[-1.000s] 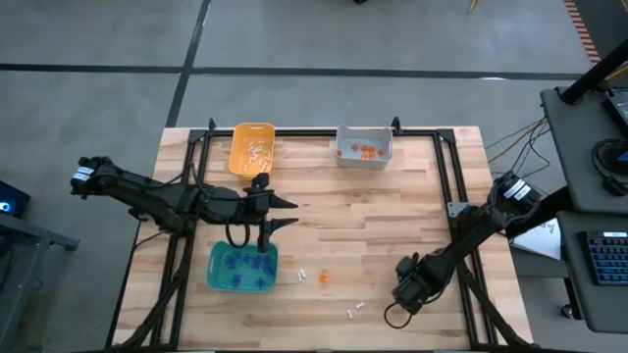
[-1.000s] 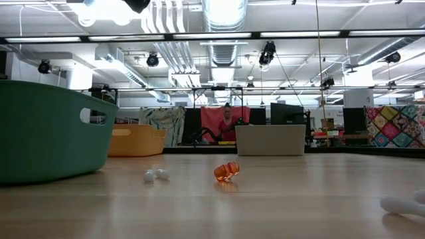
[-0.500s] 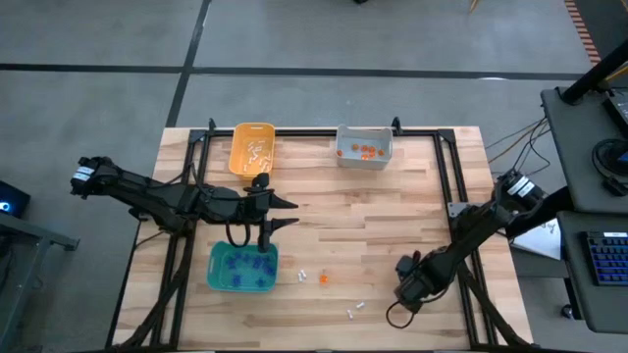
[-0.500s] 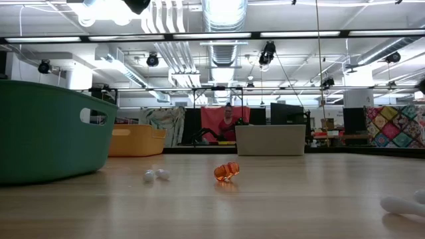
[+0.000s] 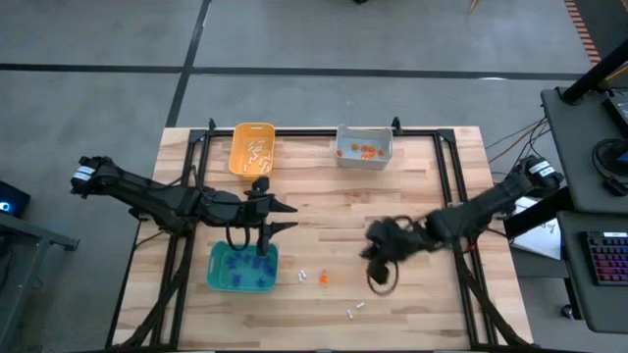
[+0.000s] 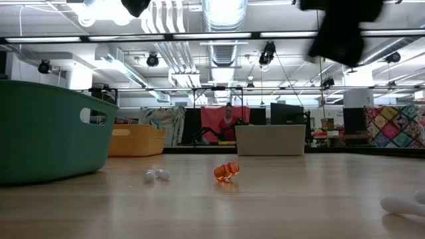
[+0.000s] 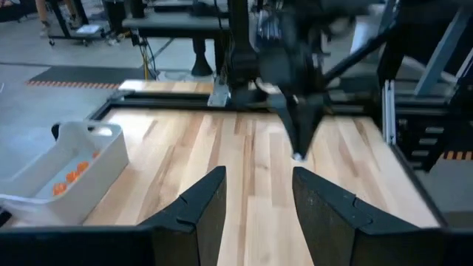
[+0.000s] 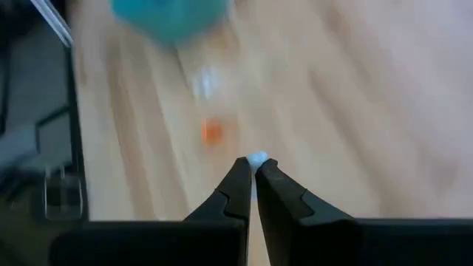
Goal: Sort Halloween decoration
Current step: Put the white bone toy into the orange bin
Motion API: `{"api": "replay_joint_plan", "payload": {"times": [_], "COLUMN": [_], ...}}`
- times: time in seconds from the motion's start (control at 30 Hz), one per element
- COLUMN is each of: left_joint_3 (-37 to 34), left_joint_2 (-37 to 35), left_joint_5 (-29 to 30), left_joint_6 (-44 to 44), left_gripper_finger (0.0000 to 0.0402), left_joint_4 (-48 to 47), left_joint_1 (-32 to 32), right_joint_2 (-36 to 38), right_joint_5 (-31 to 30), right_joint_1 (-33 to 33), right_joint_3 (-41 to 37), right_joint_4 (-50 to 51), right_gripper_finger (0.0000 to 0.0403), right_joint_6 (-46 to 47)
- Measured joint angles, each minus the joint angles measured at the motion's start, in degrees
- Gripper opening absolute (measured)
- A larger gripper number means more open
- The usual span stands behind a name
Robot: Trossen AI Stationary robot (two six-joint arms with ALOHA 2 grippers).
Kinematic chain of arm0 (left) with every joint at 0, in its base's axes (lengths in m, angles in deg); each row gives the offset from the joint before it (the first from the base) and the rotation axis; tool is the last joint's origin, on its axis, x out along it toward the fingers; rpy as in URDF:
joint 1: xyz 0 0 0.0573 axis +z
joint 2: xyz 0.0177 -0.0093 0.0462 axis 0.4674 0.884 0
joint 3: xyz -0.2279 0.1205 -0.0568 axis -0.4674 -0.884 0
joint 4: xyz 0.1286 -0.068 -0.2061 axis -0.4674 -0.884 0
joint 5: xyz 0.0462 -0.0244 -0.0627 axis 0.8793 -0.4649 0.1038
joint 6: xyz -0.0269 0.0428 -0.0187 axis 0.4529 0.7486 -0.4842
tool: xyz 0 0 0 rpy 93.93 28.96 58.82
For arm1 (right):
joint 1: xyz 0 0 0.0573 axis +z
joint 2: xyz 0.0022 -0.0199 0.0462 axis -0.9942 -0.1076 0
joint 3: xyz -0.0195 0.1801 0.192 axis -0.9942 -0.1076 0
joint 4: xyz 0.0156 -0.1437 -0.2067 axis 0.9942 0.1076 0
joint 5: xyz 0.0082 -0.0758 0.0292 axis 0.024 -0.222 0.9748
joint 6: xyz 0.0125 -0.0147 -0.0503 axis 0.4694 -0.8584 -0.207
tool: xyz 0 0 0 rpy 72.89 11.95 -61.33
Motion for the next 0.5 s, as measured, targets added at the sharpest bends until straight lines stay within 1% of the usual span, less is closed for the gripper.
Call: {"api": "replay_joint_plan", "payload": {"times": [0.1,0.2,0.37,0.5], "left_joint_3": [-1.30,-2.38,-2.65,-2.68], "left_joint_2": [0.00,-0.24,-1.70,-3.89], "left_joint_5": [0.00,0.00,0.02,0.05], "left_joint_6": [-0.41,-1.44,-1.97,-1.97], "left_gripper_finger": [0.0139,0.0139,0.0139,0.0139], "left_joint_4": [-0.10,-0.40,-2.35,-3.92], "left_joint_1": [0.00,0.00,0.00,0.00], "right_joint_2": [-0.46,-2.01,-6.19,-9.82], "right_joint_5": [2.22,7.63,15.95,20.63], "right_joint_1": [-6.61,-13.87,-24.57,-31.26], "right_joint_3": [0.02,0.02,0.02,0.02], "right_joint_4": [-9.28,-16.92,-27.84,-36.53], "right_gripper_finger": [0.0012,0.0012,0.0012,0.0012], "right_joint_6": [-11.98,-20.46,-29.17,-33.44]}}
